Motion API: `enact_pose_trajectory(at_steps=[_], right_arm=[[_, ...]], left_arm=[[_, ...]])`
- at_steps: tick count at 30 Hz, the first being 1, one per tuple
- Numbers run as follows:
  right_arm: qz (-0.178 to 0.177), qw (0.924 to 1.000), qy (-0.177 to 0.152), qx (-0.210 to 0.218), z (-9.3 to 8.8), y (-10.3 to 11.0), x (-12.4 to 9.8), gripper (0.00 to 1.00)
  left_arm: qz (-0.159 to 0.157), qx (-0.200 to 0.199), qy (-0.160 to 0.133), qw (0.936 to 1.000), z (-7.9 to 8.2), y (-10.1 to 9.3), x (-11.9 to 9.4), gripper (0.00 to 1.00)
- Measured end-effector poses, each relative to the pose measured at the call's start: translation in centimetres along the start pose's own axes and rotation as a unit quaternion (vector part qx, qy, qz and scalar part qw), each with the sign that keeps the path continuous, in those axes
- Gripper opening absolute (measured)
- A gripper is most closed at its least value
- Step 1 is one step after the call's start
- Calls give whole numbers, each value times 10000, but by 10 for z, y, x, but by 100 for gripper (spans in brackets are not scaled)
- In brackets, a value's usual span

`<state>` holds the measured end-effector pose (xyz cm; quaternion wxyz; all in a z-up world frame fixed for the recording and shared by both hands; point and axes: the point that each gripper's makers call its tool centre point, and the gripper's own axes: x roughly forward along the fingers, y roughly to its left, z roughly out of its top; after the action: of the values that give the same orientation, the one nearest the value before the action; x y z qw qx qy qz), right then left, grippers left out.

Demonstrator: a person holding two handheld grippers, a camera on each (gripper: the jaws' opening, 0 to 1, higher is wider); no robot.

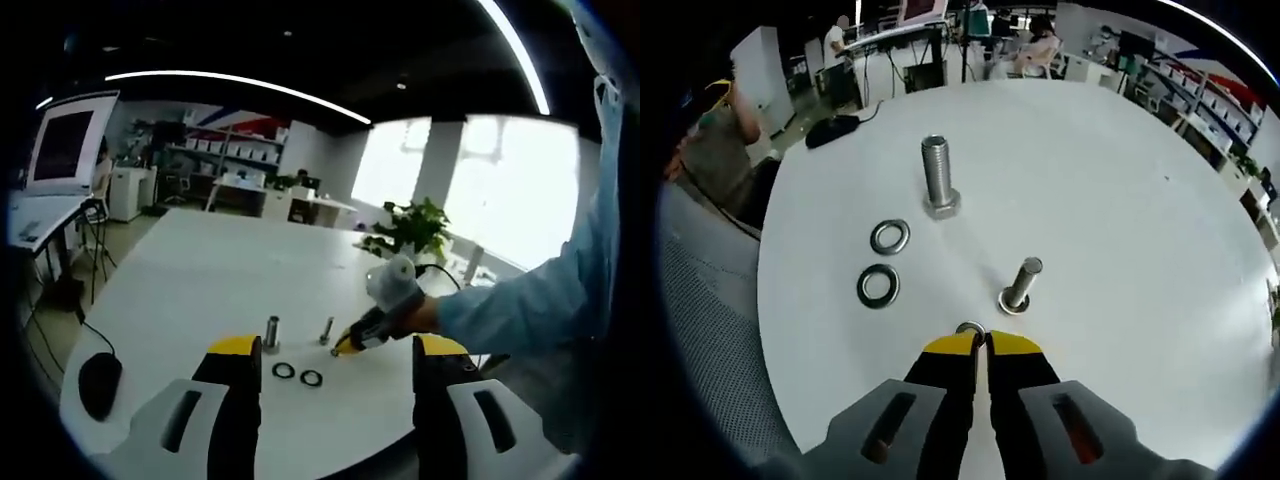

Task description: Place the washer onto the threaded stud by aligning its center hole with the stud, sliding it down to the base, and recovering from edge contact or off-axis alignment until the washer reaches the visible bottom stop.

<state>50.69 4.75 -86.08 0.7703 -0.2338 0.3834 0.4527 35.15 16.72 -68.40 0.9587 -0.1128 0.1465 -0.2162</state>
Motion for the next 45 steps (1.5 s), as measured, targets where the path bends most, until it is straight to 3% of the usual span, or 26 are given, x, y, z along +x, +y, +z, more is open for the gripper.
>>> enact_pose_trajectory(at_steps=[12,18,45], right_arm=[[-230,9981,-549,177,32,-15,-35,5],[-332,9965,-734,242,42,-21,-39,5],[-368,9959,-740,379,46,-27,-27,6]], left_arm=[[-50,15,-13,10000,1,-2,0,59],[-63,25,-12,10000,1,-2,0,59],[-80,18,18,10000,0,-2,0,59]])
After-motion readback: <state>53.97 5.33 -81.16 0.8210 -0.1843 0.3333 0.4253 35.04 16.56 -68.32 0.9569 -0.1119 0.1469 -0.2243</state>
